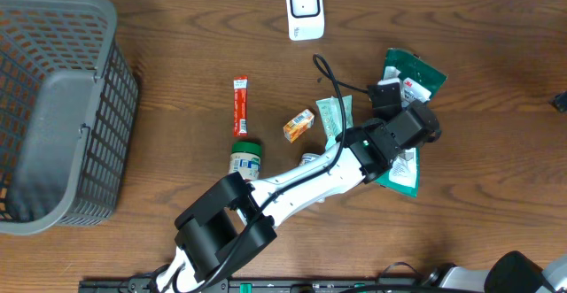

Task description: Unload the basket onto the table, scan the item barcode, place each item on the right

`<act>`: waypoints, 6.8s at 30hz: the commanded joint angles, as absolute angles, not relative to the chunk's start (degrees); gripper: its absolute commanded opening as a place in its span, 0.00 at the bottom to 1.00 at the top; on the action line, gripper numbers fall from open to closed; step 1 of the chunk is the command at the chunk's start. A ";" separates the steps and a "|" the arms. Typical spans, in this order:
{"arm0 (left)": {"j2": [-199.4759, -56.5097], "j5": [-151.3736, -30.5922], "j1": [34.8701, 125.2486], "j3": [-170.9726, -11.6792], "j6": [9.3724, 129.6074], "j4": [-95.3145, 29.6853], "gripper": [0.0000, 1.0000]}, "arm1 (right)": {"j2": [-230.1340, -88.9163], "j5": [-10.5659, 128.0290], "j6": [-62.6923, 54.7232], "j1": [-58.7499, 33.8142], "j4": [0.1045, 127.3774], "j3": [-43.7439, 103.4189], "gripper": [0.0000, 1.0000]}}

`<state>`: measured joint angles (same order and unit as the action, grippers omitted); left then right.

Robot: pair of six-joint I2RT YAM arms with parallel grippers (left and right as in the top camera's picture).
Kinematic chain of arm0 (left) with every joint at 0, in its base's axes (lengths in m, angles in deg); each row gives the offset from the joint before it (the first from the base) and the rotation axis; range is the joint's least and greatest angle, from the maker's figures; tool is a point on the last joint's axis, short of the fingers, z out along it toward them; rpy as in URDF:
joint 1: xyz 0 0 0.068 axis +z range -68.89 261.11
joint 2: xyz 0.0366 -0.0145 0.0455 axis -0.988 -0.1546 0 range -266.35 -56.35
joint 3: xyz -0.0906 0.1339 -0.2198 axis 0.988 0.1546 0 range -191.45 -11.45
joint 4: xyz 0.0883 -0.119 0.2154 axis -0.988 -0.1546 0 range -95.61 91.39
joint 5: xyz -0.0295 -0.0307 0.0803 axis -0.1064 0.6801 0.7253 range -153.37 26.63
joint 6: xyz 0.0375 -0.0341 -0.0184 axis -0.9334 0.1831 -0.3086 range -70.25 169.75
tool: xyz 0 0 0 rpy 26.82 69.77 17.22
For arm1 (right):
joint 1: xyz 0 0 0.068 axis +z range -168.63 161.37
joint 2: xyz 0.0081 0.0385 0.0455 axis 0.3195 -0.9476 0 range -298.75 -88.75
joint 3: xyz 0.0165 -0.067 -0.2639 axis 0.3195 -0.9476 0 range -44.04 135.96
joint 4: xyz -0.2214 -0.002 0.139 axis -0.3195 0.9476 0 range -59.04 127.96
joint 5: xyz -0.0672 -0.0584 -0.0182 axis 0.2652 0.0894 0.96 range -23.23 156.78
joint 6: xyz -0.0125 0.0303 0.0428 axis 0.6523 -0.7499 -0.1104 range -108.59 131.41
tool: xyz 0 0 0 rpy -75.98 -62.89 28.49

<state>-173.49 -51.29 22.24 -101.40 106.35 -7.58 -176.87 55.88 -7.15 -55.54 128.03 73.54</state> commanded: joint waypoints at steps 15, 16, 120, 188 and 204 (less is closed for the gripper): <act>-177.92 -49.78 22.17 -101.40 105.30 -7.38 0.45 | -176.85 56.21 -6.06 -55.71 128.23 74.35 0.99; -177.92 -49.80 22.21 -101.40 103.99 -6.58 0.54 | -176.85 56.23 -6.06 -55.71 128.23 74.35 0.99; -133.40 -48.71 76.60 -102.17 74.66 -63.77 0.83 | -175.34 50.92 -0.07 -27.87 83.86 13.50 0.99; -133.49 -48.73 76.60 -101.99 74.70 -57.81 0.83 | -171.03 39.95 -4.40 -26.95 47.67 -15.55 0.62; -138.74 -77.76 64.33 -95.65 69.68 -55.43 0.08 | -171.03 39.29 -4.92 -26.95 47.73 -15.53 0.66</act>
<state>-135.72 -73.98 68.95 -98.56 72.34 -56.41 -170.42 35.31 -4.64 -27.23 46.94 -14.94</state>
